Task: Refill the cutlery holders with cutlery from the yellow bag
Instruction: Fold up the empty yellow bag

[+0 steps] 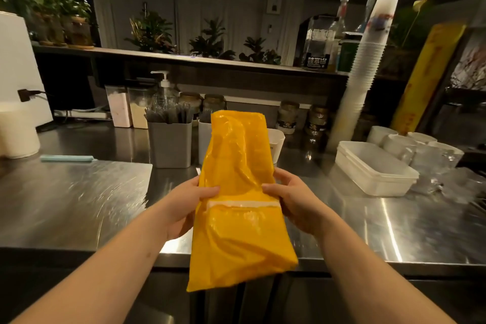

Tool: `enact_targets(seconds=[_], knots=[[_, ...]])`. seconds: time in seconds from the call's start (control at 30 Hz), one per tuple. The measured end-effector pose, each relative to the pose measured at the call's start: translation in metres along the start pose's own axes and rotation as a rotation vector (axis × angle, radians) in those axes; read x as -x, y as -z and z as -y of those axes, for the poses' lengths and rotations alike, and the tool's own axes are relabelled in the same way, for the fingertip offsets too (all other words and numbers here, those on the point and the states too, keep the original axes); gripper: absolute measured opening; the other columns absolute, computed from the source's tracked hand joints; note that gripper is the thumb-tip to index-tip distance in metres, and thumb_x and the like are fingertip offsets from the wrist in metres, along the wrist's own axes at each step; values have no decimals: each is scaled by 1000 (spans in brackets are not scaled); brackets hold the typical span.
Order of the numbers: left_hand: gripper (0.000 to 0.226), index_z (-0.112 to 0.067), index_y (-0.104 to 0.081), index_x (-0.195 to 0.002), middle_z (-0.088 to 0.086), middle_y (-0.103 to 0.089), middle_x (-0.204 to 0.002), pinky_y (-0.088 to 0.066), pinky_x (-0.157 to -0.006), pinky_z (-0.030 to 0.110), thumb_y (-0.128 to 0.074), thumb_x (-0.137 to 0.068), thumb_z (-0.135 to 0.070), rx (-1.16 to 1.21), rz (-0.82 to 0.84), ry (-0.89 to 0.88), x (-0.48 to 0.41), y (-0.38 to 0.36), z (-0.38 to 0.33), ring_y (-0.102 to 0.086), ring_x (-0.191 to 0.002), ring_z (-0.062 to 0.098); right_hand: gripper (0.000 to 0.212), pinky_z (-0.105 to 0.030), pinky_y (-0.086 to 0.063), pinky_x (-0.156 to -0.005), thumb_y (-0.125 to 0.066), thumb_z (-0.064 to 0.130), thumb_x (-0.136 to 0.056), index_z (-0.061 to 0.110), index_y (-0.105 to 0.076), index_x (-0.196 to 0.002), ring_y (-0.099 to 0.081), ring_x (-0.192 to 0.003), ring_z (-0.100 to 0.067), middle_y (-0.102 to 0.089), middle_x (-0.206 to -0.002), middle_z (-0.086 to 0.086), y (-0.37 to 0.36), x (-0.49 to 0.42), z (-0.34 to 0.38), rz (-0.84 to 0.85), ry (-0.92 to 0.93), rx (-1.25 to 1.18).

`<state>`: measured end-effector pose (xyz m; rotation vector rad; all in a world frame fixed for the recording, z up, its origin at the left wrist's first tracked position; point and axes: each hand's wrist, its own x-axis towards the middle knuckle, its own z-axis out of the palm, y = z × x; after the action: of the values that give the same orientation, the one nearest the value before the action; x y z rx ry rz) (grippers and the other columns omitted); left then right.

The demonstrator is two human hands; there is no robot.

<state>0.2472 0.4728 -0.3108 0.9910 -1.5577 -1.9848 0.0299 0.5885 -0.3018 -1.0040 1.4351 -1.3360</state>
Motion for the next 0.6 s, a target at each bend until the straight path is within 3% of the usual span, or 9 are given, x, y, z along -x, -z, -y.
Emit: enact_targets(seconds=[0.1,0.17,0.23,0.3,0.33,0.4,0.47,0.53,0.6], knots=[[29,-26,-59,-128,7,-77,-109,-63,-71,47,-57,-100,-18,146,63,-37,7,-2,-3,-76,-91,34,24,-31,-61,-61,-48,8,-104,23,-64,-113,-76,-77,-20,-79,-92,-2,5,3,0,-18,-1,-134],[25,-18,-66,-120,14,-76,-101,-63,-66,45,-49,-103,-11,236,122,-60,9,-4,-3,-75,-82,34,21,-26,-56,-52,-48,7,-102,18,-65,-99,-73,-65,-16,-76,-78,-2,4,5,4,-52,2,-194],[35,-16,-78,-99,17,-71,-92,-63,-72,46,-45,-104,-7,221,162,-120,8,-5,-4,-70,-78,30,3,-30,-56,-62,-69,17,-83,16,-71,-85,-70,-74,-20,-71,-88,-8,6,6,7,-12,37,-157],[49,-21,-81,-80,14,-71,-86,-62,-75,43,-42,-105,-6,164,134,-184,8,-7,-7,-67,-76,27,26,-35,-56,-72,-70,42,-73,17,-77,-76,-68,-78,-21,-69,-94,-10,11,5,9,-30,13,-119],[48,-22,-81,-80,14,-71,-86,-61,-76,43,-42,-106,-7,146,116,-204,9,-7,-11,-66,-76,27,38,-36,-58,-73,-59,49,-84,18,-79,-76,-70,-80,-22,-71,-96,-10,11,-1,10,-78,-12,-162],[39,-19,-76,-85,15,-67,-88,-59,-78,45,-44,-107,-14,108,90,-250,8,-7,-17,-64,-76,26,52,-45,-61,-79,-38,55,-100,21,-77,-97,-72,-92,-27,-73,-112,-11,4,-3,12,-101,-81,-170],[33,-18,-70,-86,13,-66,-84,-57,-74,42,-45,-108,-21,41,16,-289,7,-6,-22,-62,-74,24,39,-52,-60,-84,-55,52,-93,29,-59,-124,-70,-98,-31,-63,-132,-13,-2,-2,13,-31,-147,-36],[33,-18,-67,-88,9,-68,-82,-58,-70,38,-42,-109,-22,6,-48,-309,4,-9,-22,-62,-76,24,54,-44,-62,-72,-71,28,-91,39,-43,-136,-69,-100,-32,-59,-129,-9,-6,5,7,23,-153,116],[32,-21,-67,-100,8,-72,-94,-59,-73,39,-37,-110,-25,6,-83,-305,6,-14,-21,-65,-87,25,56,-44,-62,-73,-71,20,-91,30,-46,-140,-68,-99,-28,-63,-124,-8,-10,13,4,-48,-95,123]])
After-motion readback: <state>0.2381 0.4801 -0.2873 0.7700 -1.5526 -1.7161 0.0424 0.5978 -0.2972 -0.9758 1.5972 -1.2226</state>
